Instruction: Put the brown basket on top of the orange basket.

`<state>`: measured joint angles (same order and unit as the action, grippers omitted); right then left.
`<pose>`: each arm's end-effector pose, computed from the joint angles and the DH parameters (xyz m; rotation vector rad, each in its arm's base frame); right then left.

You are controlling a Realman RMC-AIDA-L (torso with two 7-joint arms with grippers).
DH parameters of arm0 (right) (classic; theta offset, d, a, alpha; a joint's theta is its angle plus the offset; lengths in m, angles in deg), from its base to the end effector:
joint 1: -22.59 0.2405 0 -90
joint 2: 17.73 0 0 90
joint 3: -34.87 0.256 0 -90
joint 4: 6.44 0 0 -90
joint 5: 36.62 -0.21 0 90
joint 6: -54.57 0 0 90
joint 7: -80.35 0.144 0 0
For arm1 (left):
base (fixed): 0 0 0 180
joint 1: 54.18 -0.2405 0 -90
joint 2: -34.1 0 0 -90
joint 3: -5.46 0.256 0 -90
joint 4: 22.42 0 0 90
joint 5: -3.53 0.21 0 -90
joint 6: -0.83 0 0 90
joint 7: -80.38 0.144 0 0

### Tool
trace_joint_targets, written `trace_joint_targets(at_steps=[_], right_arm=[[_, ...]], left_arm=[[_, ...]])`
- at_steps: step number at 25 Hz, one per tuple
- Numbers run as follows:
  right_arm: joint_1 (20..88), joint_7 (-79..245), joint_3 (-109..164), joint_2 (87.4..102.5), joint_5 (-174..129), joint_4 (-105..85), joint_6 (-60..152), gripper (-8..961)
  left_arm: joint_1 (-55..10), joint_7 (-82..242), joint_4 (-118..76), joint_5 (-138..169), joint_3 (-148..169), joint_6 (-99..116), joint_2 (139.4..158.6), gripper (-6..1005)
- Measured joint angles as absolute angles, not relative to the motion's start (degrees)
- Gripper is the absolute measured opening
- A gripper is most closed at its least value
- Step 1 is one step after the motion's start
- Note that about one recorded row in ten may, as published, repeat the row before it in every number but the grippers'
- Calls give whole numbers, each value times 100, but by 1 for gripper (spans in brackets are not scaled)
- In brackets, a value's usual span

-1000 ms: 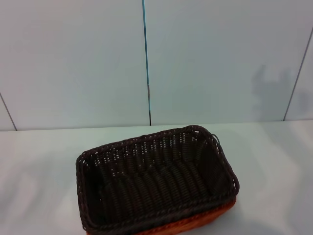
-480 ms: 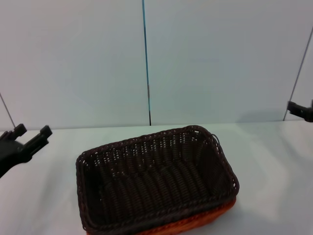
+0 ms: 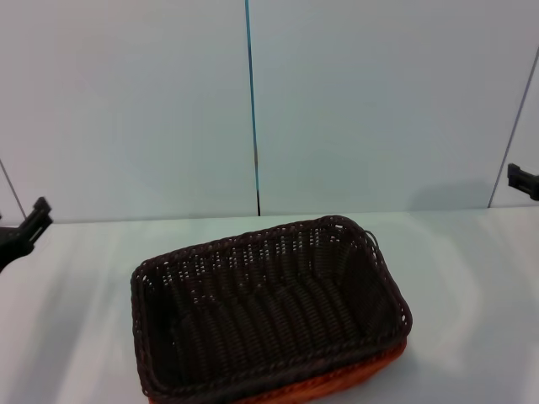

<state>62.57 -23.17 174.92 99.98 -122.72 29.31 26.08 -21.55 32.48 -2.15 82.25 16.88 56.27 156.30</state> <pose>0.2845 0.4687 0.0851 -0.8836 -2.0746 -1.6081 -0.3408 0.3824 0.0449 -1.5308 -0.8196 -0.8004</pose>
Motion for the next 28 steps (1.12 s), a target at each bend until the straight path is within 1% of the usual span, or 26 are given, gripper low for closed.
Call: trace_joint_targets(at_steps=[2, 8, 17, 22, 24, 27, 28], right_arm=[[6330, -2370, 17442, 10044, -12488, 2930, 2675, 800], [6453, -2379, 17267, 10117, -12569, 2892, 3158, 798], [6531, -2342, 16411, 10136, -13021, 2868, 4179, 795], [6562, -2335, 16305, 10145, -13106, 2919, 4108, 766], [6569, -2339, 16179, 10144, -13131, 2926, 4078, 754], [6571, -2361, 15968, 10139, -13144, 2958, 4056, 736], [6571, -2361, 15968, 10139, -13144, 2958, 4056, 677]], left_arm=[[-2152, 3295, -210, 8156, 1682, 5525, 15629, 861], [-2193, 3430, -82, 7833, 1635, 5271, 15617, 860], [-2188, 3451, 41, 7849, 1691, 5257, 15596, 845], [-2271, 3466, 242, 7871, 1711, 5252, 15638, 815], [-2363, 3466, 437, 7841, 1720, 5255, 15719, 803], [-2430, 3434, 507, 7837, 1719, 5313, 15743, 785], [-2454, 3413, 513, 7834, 1712, 5359, 15743, 779]])
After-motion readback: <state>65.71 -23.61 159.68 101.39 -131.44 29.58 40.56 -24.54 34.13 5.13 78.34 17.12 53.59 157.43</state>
